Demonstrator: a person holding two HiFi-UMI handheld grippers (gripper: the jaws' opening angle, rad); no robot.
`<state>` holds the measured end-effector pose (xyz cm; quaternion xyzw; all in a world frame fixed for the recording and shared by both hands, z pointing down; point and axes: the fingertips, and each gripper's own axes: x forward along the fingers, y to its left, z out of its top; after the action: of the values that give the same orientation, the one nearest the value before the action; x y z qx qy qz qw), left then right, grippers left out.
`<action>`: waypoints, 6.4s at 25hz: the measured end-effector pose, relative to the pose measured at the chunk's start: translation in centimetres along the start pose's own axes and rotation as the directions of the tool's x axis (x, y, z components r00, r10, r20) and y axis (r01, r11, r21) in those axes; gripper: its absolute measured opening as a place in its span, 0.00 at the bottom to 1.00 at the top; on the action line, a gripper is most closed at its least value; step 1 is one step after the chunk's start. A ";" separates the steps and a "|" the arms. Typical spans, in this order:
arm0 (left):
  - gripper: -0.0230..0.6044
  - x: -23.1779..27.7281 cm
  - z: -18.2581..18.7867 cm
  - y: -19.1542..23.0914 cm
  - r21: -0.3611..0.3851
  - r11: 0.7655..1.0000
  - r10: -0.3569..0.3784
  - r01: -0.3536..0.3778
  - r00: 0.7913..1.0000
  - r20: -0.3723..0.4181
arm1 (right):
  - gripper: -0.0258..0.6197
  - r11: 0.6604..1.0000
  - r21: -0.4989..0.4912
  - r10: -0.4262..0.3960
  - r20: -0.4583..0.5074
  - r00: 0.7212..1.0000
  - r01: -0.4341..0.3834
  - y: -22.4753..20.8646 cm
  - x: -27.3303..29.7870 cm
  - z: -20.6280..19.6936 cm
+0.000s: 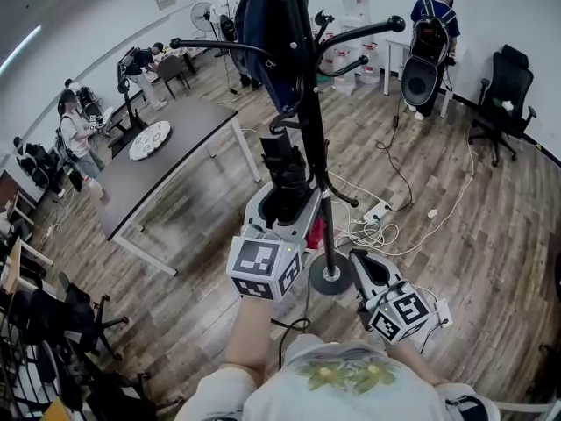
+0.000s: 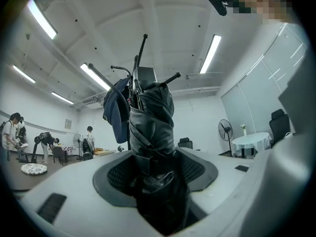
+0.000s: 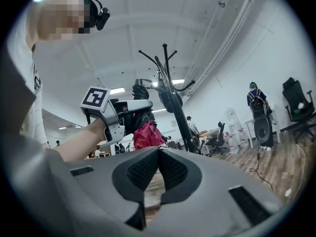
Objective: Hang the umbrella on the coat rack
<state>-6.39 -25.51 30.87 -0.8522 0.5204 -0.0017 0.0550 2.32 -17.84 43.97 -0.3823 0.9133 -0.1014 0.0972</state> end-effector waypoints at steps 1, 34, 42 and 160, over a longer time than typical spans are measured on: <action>0.42 -0.1 -0.3 0.1 0.001 1.000 -0.001 0.001 1.000 -0.001 | 0.05 1.000 0.002 -0.001 0.001 1.000 0.001 0.1 -0.1 -0.4; 0.42 4.5 -3.6 2.1 -0.100 0.994 -0.044 0.031 0.992 -0.123 | 0.05 0.999 0.030 -0.016 -0.040 0.999 0.018 -2.2 2.2 0.1; 0.42 4.7 -4.4 2.1 -0.088 0.996 -0.034 0.021 0.988 -0.149 | 0.05 0.999 0.036 -0.017 -0.040 0.999 0.019 -2.5 2.4 0.0; 0.04 -6.3 -8.5 -1.7 -0.202 0.979 -0.036 0.032 0.999 -0.015 | 0.04 0.993 -0.021 -0.119 -0.103 0.988 0.117 2.7 0.6 -0.8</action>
<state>-8.27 -19.90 39.82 -0.8621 0.5036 0.0422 -0.0367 -0.12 -16.34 43.96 -0.4306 0.8936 -0.1202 0.0404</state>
